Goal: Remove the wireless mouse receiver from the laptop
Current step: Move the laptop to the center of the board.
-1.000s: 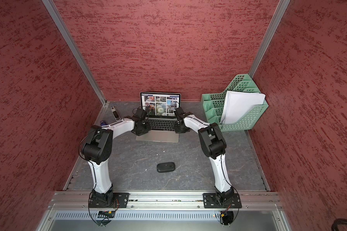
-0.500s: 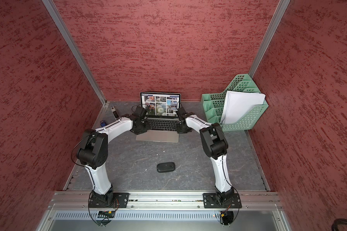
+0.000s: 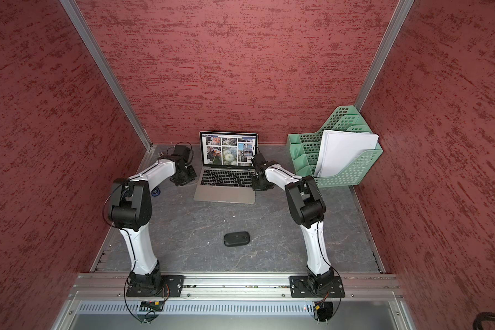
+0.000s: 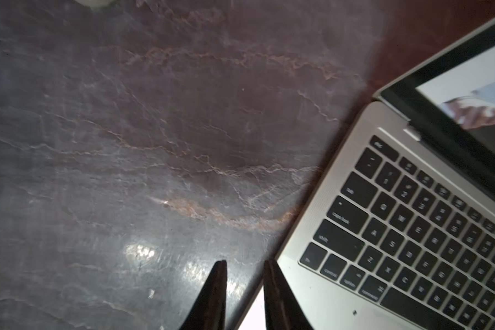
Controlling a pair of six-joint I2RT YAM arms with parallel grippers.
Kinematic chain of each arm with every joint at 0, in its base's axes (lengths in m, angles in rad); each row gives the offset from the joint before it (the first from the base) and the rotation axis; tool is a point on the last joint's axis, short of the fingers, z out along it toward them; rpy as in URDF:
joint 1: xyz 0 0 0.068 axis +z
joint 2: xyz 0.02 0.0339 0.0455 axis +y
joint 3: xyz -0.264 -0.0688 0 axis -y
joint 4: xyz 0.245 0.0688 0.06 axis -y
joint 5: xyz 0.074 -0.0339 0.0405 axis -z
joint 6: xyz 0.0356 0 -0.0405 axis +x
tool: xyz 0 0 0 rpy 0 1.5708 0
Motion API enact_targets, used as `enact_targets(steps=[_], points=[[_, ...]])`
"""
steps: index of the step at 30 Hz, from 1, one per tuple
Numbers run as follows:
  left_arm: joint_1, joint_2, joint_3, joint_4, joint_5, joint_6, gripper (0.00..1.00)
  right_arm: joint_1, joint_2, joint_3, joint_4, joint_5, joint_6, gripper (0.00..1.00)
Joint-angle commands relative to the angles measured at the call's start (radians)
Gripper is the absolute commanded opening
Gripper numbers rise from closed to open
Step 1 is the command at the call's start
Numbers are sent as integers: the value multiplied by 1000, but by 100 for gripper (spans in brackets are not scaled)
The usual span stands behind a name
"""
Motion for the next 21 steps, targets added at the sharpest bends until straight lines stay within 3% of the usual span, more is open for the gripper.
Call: enact_targets(steps=[1, 13, 21], points=[[-6, 52, 42, -57, 33, -60, 26, -9, 28, -17, -38, 9, -10, 0], [-21, 104, 5, -44, 51, -112, 24, -11, 36, -12, -44, 5, -24, 0], [-96, 107, -38, -19, 91, -126, 24, -20, 42, -7, -48, 11, -27, 0]])
